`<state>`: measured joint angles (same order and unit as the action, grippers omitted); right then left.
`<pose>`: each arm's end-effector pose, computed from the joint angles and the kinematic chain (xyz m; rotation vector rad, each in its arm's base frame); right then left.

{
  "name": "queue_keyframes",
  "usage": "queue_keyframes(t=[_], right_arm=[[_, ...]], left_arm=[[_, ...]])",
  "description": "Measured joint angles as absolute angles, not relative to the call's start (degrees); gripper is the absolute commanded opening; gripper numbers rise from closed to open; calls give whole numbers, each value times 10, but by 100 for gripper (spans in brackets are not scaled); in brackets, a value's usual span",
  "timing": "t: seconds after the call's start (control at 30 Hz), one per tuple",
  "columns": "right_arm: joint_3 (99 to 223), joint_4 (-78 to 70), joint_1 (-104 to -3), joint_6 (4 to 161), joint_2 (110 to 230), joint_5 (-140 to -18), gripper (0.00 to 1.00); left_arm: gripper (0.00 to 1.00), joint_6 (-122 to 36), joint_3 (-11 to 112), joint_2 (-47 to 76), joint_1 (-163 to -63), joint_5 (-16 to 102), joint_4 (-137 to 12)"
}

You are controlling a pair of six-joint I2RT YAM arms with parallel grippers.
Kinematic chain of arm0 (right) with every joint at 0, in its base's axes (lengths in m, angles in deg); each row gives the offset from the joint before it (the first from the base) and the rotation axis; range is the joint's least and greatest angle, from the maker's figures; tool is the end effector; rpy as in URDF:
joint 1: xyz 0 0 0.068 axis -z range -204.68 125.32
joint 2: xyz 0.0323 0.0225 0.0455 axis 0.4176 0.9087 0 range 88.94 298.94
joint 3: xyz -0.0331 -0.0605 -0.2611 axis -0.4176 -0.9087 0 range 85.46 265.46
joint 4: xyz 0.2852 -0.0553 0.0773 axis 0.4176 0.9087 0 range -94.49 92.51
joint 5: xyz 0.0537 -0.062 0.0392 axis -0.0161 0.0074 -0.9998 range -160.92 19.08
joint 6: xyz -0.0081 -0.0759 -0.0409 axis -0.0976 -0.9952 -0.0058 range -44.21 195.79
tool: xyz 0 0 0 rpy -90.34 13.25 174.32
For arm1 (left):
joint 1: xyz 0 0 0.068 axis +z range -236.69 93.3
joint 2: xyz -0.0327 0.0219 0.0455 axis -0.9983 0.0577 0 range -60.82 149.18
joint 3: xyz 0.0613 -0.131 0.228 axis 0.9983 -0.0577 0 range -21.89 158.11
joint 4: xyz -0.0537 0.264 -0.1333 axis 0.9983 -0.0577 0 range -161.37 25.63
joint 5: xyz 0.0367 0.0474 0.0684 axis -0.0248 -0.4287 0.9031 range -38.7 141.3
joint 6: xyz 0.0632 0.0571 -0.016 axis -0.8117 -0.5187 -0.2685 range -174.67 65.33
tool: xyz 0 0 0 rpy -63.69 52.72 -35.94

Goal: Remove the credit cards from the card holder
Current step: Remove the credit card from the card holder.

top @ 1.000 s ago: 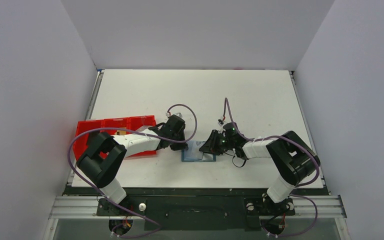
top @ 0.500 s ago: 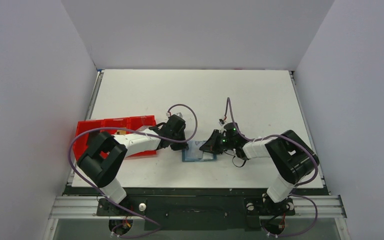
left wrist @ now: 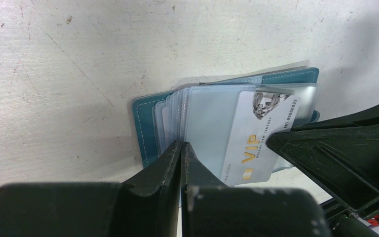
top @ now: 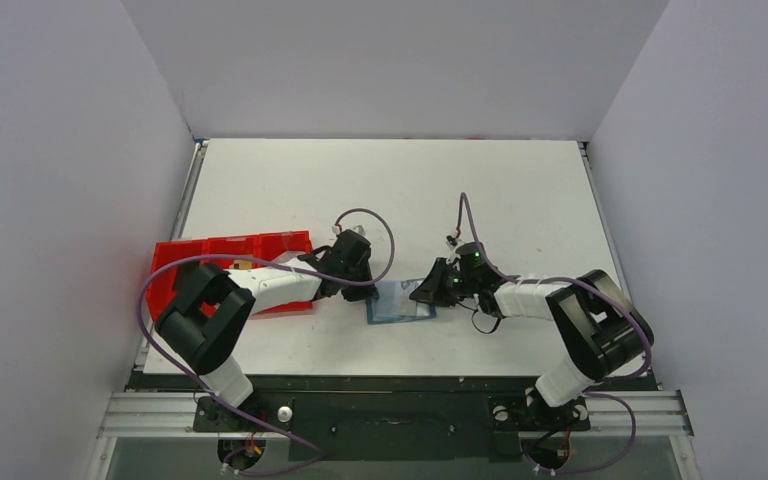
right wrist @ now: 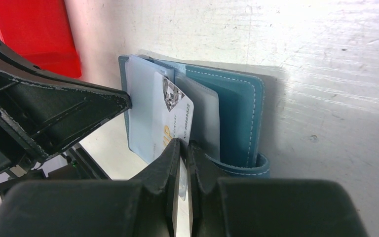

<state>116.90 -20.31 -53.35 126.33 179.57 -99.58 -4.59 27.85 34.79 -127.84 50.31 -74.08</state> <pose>0.2663 0.1876 0.0625 0.2086 2.5626 1.2050 0.2802 -0.2465 0.0853 -0.2007 2.6612 -0.6065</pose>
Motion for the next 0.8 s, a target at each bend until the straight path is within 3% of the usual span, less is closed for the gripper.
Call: queue_keyframes(t=[0.77, 0.8], right_arm=[[1184, -94, -509, 1216, 1725, -979, 0], [1187, -90, -509, 1216, 1722, -979, 0]], left_arm=[[0, -55, 291, 347, -1280, 503, -761], [4, -57, 294, 347, -1281, 503, -768]])
